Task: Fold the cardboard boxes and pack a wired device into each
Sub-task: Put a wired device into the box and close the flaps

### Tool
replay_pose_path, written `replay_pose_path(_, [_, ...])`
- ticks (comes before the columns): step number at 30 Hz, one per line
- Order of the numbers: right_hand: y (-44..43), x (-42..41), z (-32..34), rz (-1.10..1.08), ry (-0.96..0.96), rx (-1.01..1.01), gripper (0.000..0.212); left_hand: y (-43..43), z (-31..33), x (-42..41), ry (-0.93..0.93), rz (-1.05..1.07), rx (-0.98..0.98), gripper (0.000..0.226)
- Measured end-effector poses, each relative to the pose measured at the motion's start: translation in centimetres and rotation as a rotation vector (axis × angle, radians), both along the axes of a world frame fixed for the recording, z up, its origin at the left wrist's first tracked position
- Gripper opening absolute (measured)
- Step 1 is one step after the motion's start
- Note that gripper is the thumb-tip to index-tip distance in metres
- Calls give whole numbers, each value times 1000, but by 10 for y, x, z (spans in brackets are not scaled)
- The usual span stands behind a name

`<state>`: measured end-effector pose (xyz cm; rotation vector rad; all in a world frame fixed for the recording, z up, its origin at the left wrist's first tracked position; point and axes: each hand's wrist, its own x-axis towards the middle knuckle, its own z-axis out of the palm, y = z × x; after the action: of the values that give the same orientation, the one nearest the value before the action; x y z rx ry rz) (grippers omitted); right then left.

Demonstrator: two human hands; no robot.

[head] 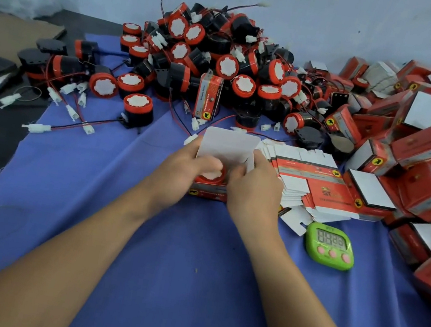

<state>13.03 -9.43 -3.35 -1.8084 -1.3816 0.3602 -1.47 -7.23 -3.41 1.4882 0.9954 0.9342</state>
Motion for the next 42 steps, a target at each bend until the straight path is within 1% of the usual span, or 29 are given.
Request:
replay_pose_path(1, [1, 1, 0, -5, 3, -16, 12, 1, 1, -4, -142, -56, -58, 42])
replay_pose_path(2, [1, 1, 0, -10, 10, -26, 13, 3, 2, -8, -240, -96, -109, 46])
replay_pose_path(3, [1, 2, 1, -13, 14, -36, 13, 4, 4, -12, -284, -120, -148, 49])
replay_pose_path(4, [1, 1, 1, -20, 14, -38, 14, 5, 4, -13, -275, -115, -164, 49])
replay_pose_path(5, [2, 0, 2, -29, 13, -37, 14, 6, 3, -13, -218, -92, -143, 45])
replay_pose_path(7, [2, -2, 3, -48, 9, -31, 14, 6, 0, -9, -14, -35, -31, 37])
replay_pose_path(8, [2, -2, 3, -47, 13, -29, 14, 5, -2, -7, 75, -8, 19, 36])
replay_pose_path(10, [1, -2, 2, 7, 38, -41, 13, 3, -4, -2, 161, 63, 61, 41])
replay_pose_path(13, [-5, 0, 1, 122, 63, -59, 13, 3, -6, 5, 235, 152, 84, 52])
replay_pose_path(15, [-7, 2, 1, 144, 49, -57, 14, 3, -6, 7, 290, 174, 88, 65])
replay_pose_path(18, [-5, 5, 0, 153, 59, -46, 17, 2, -6, 2, 295, 94, 60, 78])
replay_pose_path(20, [-4, 6, 0, 165, 68, -52, 17, 3, -7, 0, 268, 81, 27, 76])
replay_pose_path(23, [-5, 7, 1, 211, 79, -66, 18, 3, -7, 5, 238, 179, 24, 65])
replay_pose_path(24, [-6, 9, 2, 243, 121, -80, 20, 3, -6, 7, 240, 202, 22, 62])
replay_pose_path(25, [-6, 13, 4, 291, 207, -106, 25, 2, -6, 8, 245, 216, 16, 58])
replay_pose_path(27, [-9, 24, 9, 382, 426, -180, 37, 2, -6, 10, 254, 242, -1, 52])
replay_pose_path(29, [-9, 36, 11, 414, 600, -248, 54, 1, -6, 13, 267, 271, -10, 58])
replay_pose_path(30, [-8, 41, 9, 422, 673, -254, 57, 0, -5, 15, 275, 288, -13, 64])
replay_pose_path(31, [-7, 43, 8, 428, 719, -246, 55, -1, -4, 18, 283, 307, -14, 68])
replay_pose_path(32, [-6, 43, 7, 419, 723, -238, 48, -2, -4, 21, 293, 326, -16, 71])
replay_pose_path(34, [-4, 41, 5, 405, 660, -219, 37, -4, -4, 24, 311, 372, -17, 70])
replay_pose_path(37, [-2, 37, 4, 465, 621, -158, 39, -5, -6, 27, 345, 448, 10, 60])
replay_pose_path(40, [-3, 38, 5, 520, 631, -155, 26, -7, -8, 30, 370, 492, 31, 60])
replay_pose_path(42, [-4, 40, 6, 546, 654, -165, 24, -8, -8, 31, 377, 507, 53, 60])
